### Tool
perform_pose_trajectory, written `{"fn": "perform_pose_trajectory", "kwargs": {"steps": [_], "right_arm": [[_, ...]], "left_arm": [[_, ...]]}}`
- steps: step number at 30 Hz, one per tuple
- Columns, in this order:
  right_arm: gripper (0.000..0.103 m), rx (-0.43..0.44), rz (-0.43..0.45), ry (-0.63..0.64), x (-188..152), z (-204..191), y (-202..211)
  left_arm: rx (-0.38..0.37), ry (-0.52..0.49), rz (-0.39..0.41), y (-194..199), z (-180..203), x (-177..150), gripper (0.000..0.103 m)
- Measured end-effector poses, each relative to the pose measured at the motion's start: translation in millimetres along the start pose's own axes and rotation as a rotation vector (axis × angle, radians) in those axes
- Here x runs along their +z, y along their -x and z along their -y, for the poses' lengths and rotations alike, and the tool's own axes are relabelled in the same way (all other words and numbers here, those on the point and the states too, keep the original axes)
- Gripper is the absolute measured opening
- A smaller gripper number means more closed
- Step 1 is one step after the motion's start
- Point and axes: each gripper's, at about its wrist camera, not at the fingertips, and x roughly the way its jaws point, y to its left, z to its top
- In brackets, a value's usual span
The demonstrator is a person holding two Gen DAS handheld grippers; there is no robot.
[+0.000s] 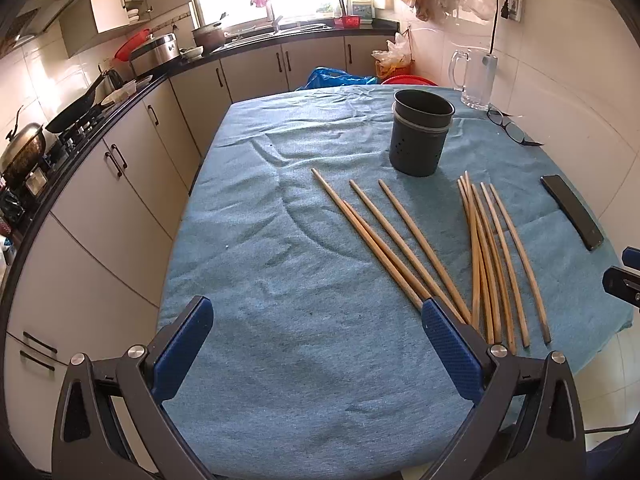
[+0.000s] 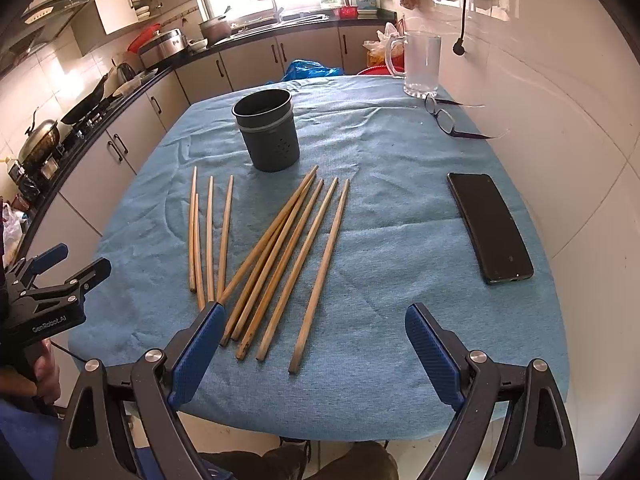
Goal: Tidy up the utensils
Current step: 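Lower the right gripper toward the row of wooden chopsticks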
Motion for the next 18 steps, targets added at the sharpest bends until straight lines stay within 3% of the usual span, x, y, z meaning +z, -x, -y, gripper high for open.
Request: {"fn": "perform_pose_trajectory", "kwargs": {"steps": [18], "right_arm": [[0.092, 0.013, -0.009, -0.016, 3, 11, -2]], "left_arm": [[0.003, -0.007, -0.018, -4, 11, 8, 0.103]]}}
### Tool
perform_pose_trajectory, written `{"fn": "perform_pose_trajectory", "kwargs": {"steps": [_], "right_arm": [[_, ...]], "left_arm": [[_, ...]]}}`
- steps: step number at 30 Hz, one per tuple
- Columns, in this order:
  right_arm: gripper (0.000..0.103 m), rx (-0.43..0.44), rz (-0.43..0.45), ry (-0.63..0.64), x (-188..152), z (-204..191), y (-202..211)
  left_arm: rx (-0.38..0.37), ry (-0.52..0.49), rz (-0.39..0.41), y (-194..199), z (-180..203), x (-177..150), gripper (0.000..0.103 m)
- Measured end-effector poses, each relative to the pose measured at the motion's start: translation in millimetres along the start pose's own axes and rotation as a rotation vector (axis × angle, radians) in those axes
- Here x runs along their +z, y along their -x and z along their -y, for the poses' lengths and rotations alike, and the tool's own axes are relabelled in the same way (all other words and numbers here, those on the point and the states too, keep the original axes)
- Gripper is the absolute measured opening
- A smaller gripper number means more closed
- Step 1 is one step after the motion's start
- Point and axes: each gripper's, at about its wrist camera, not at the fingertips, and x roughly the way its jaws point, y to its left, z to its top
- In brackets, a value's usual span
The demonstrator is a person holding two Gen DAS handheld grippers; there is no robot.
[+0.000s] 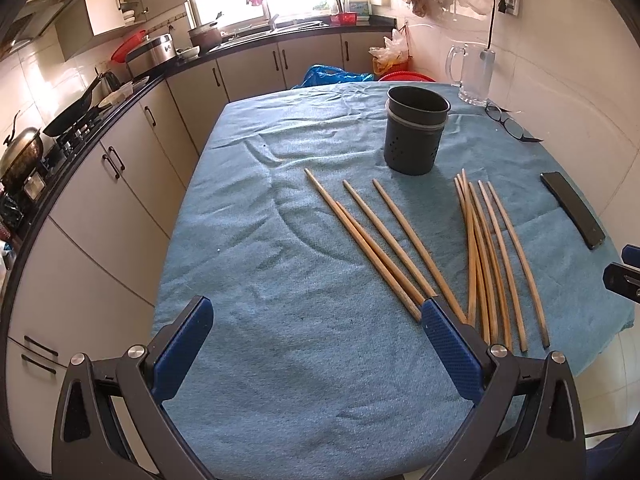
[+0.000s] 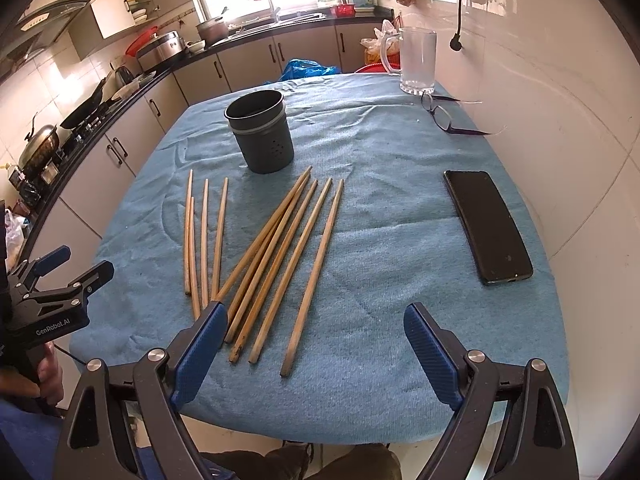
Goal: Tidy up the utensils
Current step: 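Lower the right gripper toward the row of wooden chopsticks, then close the right gripper on one wooden chopstick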
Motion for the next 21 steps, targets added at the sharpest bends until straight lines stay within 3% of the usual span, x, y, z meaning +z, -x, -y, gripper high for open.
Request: {"fn": "perform_pose_trajectory", "kwargs": {"steps": [4, 8, 11, 16, 17, 19, 21], "right_arm": [[0.092, 0.008, -0.016, 0.000, 2, 2, -6], [0.083, 0.033, -0.081, 0.006, 12, 4, -25], [0.067, 0.068, -0.142, -0.034, 28, 9, -46], [0.059, 0.103, -0.163, -0.052, 62, 9, -69], [0.053, 0.114, -0.175, -0.052, 68, 8, -75], [0.047, 0.124, -0.191, -0.077, 78, 12, -83], [0.030, 0.132, -0.217, -0.102, 85, 16, -93]], "left_arm": [[-0.005, 0.017, -0.021, -6, -4, 2, 0.103], [-0.085, 0.149, -0.127, -35, -29, 14, 0.103], [-0.136, 0.229, -0.179, -55, -45, 28, 0.097], [-0.223, 0.350, -0.278, -96, -60, 51, 0.073], [-0.239, 0.366, -0.290, -105, -61, 54, 0.071], [-0.258, 0.391, -0.317, -117, -63, 58, 0.052], [-0.305, 0.444, -0.357, -133, -66, 63, 0.042]]}}
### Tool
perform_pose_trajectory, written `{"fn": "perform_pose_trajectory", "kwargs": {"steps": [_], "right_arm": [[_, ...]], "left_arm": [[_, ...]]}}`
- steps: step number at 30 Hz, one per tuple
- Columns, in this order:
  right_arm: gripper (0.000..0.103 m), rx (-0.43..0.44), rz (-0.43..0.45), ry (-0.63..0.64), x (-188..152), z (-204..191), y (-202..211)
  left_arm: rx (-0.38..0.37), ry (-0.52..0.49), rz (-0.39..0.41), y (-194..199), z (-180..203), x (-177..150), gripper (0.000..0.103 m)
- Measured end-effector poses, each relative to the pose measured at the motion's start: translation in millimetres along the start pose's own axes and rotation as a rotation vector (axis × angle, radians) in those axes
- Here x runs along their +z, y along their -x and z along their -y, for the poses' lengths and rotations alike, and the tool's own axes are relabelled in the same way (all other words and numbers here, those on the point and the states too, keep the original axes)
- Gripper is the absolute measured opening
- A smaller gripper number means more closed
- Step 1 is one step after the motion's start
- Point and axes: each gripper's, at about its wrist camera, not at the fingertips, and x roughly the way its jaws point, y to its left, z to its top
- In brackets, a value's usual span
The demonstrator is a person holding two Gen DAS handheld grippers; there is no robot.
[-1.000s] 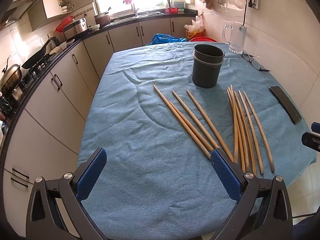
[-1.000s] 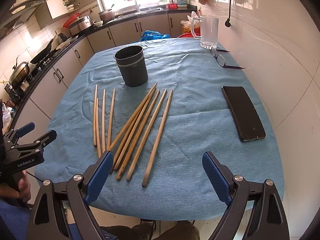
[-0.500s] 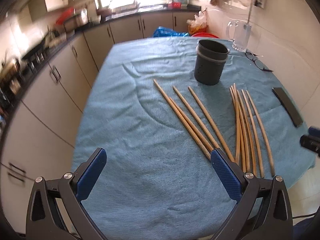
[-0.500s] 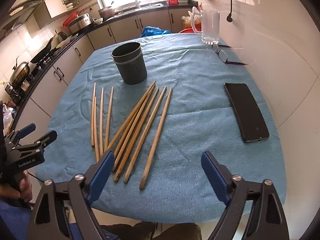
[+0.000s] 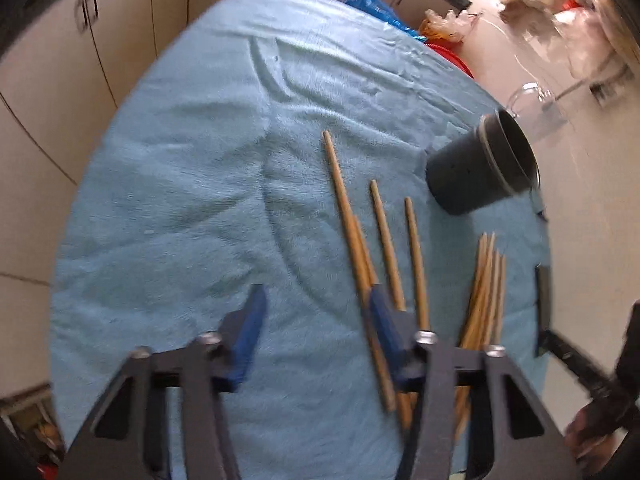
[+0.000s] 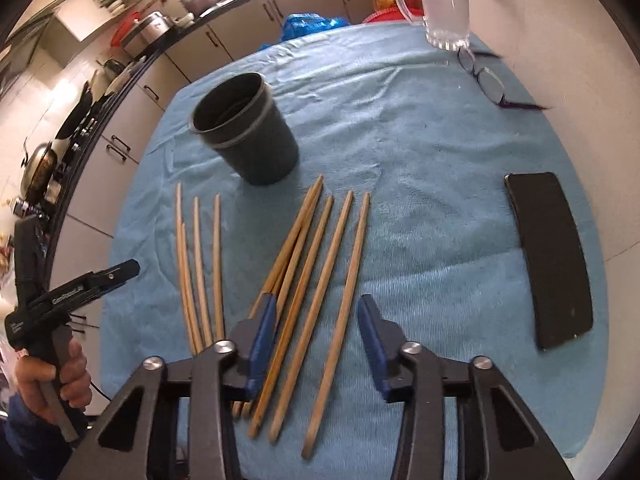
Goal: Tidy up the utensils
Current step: 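Close the right gripper on one wooden chopstick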
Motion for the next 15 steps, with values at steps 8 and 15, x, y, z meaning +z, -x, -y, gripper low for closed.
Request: {"fn": "perform_pose_trajectory", "kwargs": {"steps": [8, 15], "right_arm": [[0.029, 0.000, -0.023, -0.091, 14, 20, -11], [0.029, 0.011, -0.036, -0.133, 13, 35, -13]], "left_arm": [[-0.005, 0.044, -0.042, -27, 14, 46, 0.039], [0.079, 0.043, -0.082, -55, 27, 72, 0.025]]}}
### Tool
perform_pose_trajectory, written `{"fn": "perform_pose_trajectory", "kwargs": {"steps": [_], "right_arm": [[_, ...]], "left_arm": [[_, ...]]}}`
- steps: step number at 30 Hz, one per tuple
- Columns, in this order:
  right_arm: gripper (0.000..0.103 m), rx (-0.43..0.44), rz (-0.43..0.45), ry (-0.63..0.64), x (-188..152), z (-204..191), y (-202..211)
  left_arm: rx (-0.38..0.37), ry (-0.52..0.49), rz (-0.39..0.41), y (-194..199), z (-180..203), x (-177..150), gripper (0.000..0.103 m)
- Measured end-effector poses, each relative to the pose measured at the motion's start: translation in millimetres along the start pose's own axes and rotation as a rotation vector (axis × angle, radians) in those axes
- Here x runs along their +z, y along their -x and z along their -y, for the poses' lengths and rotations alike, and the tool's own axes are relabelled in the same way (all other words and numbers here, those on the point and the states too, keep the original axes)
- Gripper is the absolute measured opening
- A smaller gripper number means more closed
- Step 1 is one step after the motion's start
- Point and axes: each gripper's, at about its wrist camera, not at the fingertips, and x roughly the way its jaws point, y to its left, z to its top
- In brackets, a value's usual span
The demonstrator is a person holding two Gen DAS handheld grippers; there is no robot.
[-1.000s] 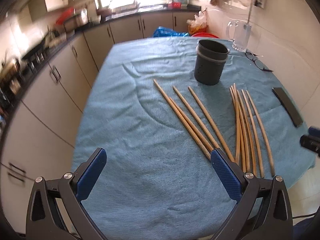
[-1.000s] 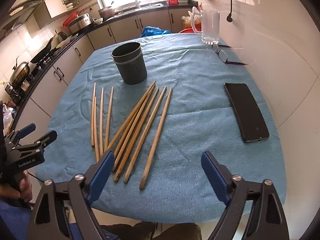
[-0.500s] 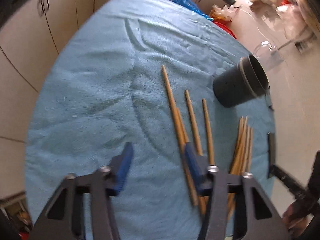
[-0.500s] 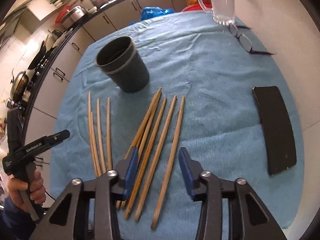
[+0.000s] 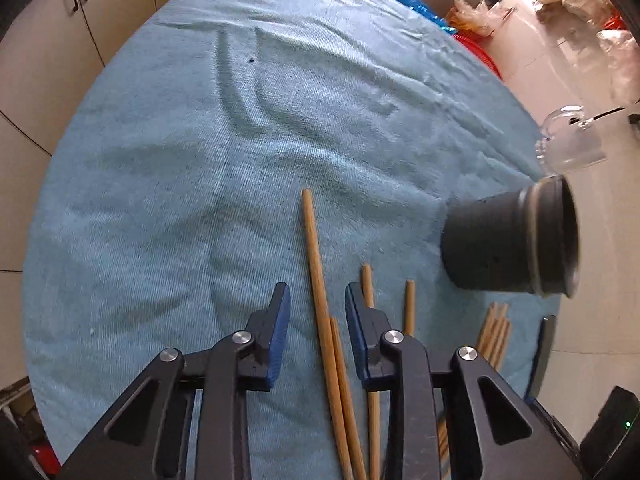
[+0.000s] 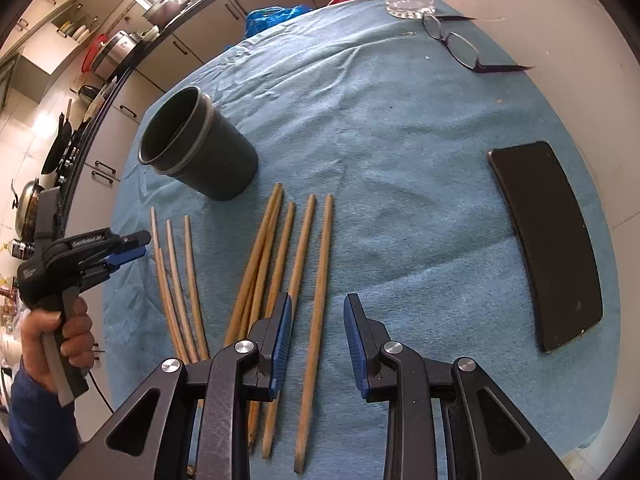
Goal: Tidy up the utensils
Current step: 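Close the right gripper on one wooden chopstick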
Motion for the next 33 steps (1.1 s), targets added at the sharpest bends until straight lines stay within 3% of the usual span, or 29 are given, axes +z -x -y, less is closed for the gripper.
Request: {"fn": "perform_pose_trajectory", "kwargs": {"steps": [3, 8, 16, 22, 25, 27, 33], "right_arm": [[0.029, 0.001, -0.006, -0.016, 2, 6, -1], [0.029, 0.006, -0.033, -0.029, 5, 8, -8], [0.029, -0.028, -0.087, -0.012, 17, 0, -37], [0.029, -0.089, -0.123, 0.027, 25, -10, -57], [0.026, -0.112, -0.125, 0.042, 26, -14, -65], [0.010, -0.139, -0.119, 0.063, 28, -17, -67], [0.007, -0.109, -0.094, 0.058, 28, -12, -63]], "left_arm": [[0.028, -0.018, 0.007, -5, 5, 5, 0.023], [0.080, -0.069, 0.017, -5, 8, -1, 0.008], [0.059, -0.114, -0.006, 9, -8, -43, 0.008], [0.066, -0.119, 0.006, 11, -6, -51, 0.012], [0.079, -0.138, 0.027, 9, -5, -54, 0.010], [0.076, -0.142, 0.048, 9, -4, -54, 0.007], [0.020, -0.151, 0.114, 25, -5, -65, 0.006]]}}
